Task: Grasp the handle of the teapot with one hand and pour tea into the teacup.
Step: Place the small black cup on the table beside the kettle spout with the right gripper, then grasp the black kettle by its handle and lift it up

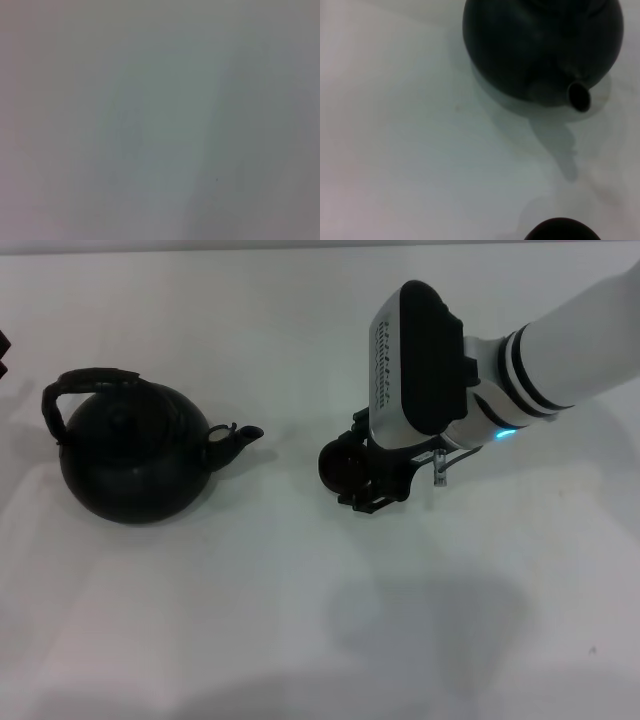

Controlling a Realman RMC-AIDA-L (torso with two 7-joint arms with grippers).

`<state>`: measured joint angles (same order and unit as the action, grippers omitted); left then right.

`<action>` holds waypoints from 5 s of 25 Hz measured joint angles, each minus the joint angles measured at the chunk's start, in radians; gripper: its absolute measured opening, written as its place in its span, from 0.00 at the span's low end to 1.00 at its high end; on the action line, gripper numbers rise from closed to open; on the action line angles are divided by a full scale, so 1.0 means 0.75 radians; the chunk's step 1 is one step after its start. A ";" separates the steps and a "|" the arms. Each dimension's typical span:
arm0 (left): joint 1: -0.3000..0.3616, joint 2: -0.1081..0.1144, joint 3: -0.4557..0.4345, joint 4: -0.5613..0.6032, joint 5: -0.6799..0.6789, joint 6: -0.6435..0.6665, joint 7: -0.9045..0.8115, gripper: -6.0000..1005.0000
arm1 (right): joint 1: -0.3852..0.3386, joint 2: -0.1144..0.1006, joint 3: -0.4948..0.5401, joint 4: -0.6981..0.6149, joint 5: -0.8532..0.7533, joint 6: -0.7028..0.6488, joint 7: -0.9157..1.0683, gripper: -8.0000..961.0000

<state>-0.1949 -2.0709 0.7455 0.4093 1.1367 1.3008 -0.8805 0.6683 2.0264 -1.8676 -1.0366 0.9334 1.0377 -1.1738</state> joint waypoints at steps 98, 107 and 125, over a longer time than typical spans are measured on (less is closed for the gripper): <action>0.017 0.002 0.000 0.004 0.016 0.004 0.000 0.69 | -0.022 -0.018 0.142 0.080 -0.169 0.054 0.057 0.89; 0.045 0.002 0.004 0.019 0.035 0.077 -0.028 0.69 | -0.157 -0.026 0.626 0.017 -0.448 0.066 0.040 0.89; 0.413 -0.007 -0.062 0.334 0.278 0.290 -0.286 0.69 | -0.405 -0.028 1.117 -0.016 0.256 -0.187 -0.482 0.88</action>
<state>0.1148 -2.0761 0.6987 0.6600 1.3454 1.5184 -1.0950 0.3647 2.0054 -1.0299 -1.0483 1.1257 0.8972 -1.5349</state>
